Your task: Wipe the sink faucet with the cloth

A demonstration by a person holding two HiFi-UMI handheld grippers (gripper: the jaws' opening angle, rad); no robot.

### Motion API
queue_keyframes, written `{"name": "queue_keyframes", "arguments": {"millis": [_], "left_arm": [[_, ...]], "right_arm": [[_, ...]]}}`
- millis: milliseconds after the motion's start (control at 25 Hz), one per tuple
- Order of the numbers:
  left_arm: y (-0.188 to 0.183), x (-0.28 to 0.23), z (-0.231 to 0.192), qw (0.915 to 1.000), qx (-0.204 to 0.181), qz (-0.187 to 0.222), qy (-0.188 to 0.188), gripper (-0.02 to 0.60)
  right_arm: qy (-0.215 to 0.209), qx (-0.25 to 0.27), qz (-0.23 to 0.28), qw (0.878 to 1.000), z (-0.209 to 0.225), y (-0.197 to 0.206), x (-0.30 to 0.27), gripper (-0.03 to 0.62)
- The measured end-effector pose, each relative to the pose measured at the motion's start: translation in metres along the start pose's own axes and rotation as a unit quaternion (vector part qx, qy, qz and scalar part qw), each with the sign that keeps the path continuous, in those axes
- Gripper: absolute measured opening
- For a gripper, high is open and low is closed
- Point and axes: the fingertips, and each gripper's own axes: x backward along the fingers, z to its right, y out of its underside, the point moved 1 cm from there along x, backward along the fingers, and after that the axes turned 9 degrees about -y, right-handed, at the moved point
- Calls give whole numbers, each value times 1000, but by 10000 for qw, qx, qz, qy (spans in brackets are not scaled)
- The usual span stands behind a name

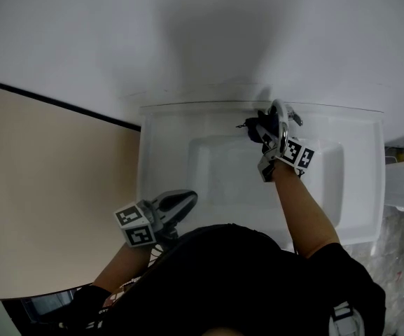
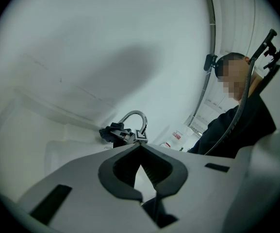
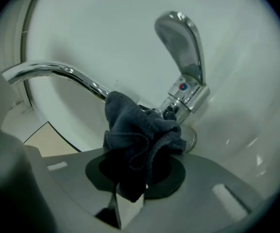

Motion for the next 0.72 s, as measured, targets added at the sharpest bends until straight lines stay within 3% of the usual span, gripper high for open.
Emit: {"name": "queue_keyframes", "arguments": {"millis": [240, 360, 520, 720], "left_arm": [[0, 15, -9, 9998, 84, 123, -152, -2], [-6, 25, 1, 9994, 138, 242, -219, -2], [-8, 43, -23, 9987, 153, 472, -95, -2], [-8, 56, -37, 9963, 292, 761, 271, -2]], "right_arm": [[240, -87, -85, 9996, 24, 9, -22, 78], [405, 206, -279, 9986, 12, 12, -10, 78], [768, 719, -989, 9895, 3, 53, 2, 78], [1007, 320, -1498, 9830, -4, 110, 31, 78]]}}
